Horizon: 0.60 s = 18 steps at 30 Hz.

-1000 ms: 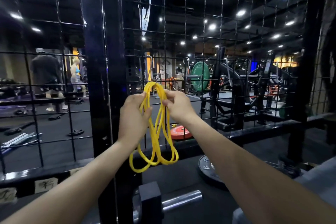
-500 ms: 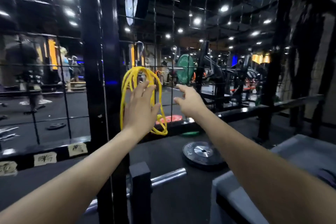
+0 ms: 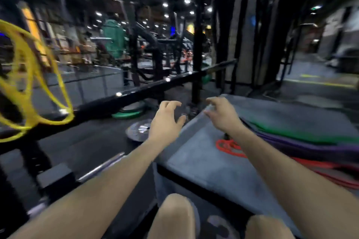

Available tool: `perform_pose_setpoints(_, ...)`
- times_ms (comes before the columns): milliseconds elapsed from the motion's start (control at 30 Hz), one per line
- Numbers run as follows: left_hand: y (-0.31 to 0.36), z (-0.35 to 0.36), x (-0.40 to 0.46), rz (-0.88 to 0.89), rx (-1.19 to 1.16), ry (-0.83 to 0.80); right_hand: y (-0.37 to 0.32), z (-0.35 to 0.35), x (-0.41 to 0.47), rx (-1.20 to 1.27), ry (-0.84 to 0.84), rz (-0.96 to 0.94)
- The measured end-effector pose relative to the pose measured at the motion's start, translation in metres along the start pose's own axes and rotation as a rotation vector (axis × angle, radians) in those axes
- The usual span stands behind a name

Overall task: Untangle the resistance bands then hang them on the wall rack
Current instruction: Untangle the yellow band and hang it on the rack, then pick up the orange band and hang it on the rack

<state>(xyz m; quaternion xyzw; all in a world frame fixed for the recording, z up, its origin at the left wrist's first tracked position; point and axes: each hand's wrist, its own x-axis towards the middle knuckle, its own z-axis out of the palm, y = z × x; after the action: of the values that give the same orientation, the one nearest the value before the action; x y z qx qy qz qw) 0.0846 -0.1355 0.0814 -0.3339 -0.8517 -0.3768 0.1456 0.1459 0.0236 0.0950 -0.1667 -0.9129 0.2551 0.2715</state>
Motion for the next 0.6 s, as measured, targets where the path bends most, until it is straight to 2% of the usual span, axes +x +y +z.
perform_pose_setpoints(400,0.04,0.221,0.008,0.021,-0.239,-0.328,0.224,-0.034,-0.047,-0.171,0.07,0.38)
perform_pose_setpoints(500,0.053,0.262,0.011,0.093,-0.207,-0.372,0.265,-0.033,-0.056,-0.224,0.061,0.438)
perform_pose_setpoints(600,0.066,0.293,0.019,0.181,-0.192,-0.393,0.292,-0.029,-0.057,-0.316,-0.027,0.424)
